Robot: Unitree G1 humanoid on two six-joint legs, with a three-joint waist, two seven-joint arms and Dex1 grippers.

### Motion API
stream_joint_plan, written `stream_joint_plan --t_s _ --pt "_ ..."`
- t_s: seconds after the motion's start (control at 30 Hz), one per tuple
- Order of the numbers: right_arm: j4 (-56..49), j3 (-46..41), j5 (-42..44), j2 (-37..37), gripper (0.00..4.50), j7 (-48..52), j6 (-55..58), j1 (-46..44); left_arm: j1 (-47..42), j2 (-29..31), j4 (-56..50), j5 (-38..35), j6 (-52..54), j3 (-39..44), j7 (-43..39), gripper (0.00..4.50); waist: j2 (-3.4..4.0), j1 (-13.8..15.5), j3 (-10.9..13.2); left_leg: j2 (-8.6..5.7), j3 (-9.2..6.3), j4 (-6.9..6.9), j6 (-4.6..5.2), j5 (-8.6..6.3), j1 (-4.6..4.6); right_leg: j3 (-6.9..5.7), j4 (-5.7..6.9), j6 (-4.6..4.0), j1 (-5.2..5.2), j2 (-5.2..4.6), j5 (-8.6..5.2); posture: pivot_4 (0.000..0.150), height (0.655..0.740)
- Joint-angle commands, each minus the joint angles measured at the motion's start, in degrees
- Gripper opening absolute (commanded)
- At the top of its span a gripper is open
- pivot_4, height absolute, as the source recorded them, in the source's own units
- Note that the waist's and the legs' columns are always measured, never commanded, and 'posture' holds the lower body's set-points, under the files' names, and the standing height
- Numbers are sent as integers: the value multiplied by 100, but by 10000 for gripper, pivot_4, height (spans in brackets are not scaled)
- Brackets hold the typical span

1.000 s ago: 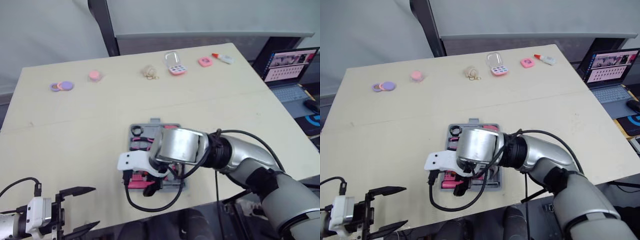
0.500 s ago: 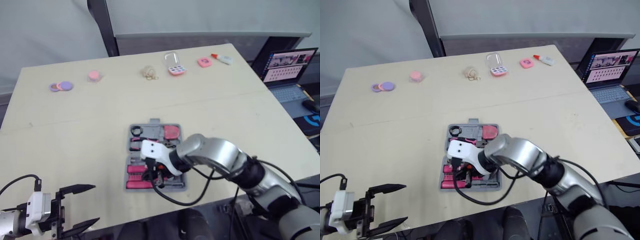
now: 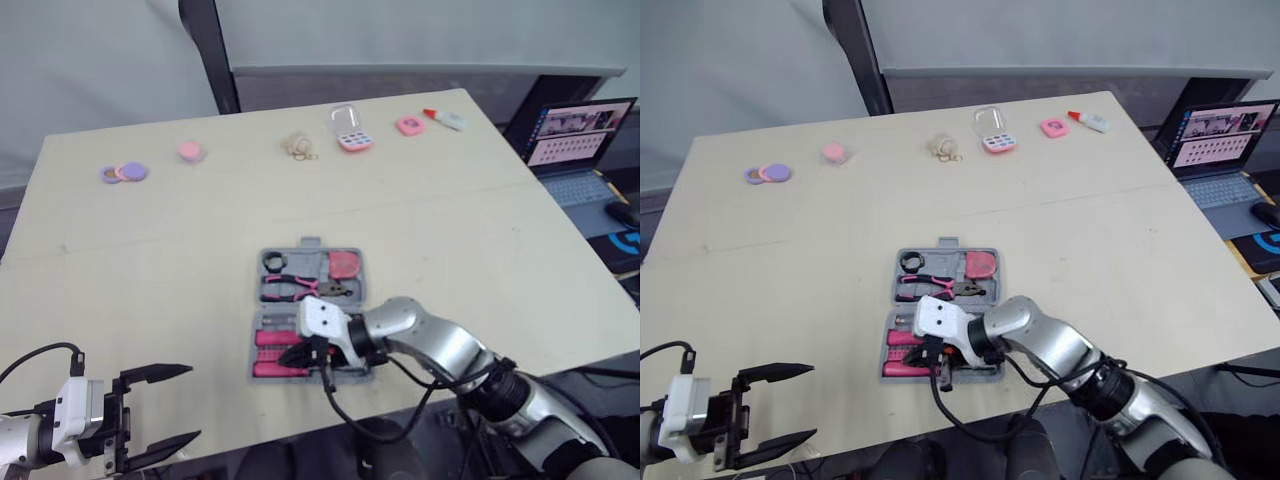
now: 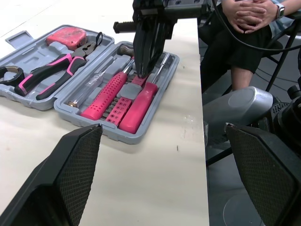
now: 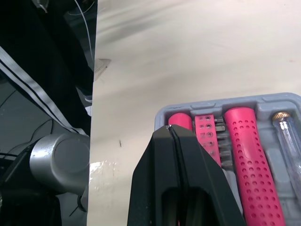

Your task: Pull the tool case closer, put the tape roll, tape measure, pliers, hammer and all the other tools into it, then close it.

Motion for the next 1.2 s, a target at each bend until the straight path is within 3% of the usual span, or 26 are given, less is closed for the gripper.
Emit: stream_joint_plan --t_s 0.03,1.2 --pt "37 14 -169 50 163 195 -288 92 106 70 -142 -88 -11 188 -31 45000 -2 28 -1 0 -1 0 0 0 0 0 0 0 2 0 0 1500 7400" --pt "1121 -218 -868 285 163 541 -891 750 181 113 106 -80 -146 425 -348 45000 -7 110 -5 3 -8 0 1 -1 33 -12 -20 0 49 1 0 1500 7400"
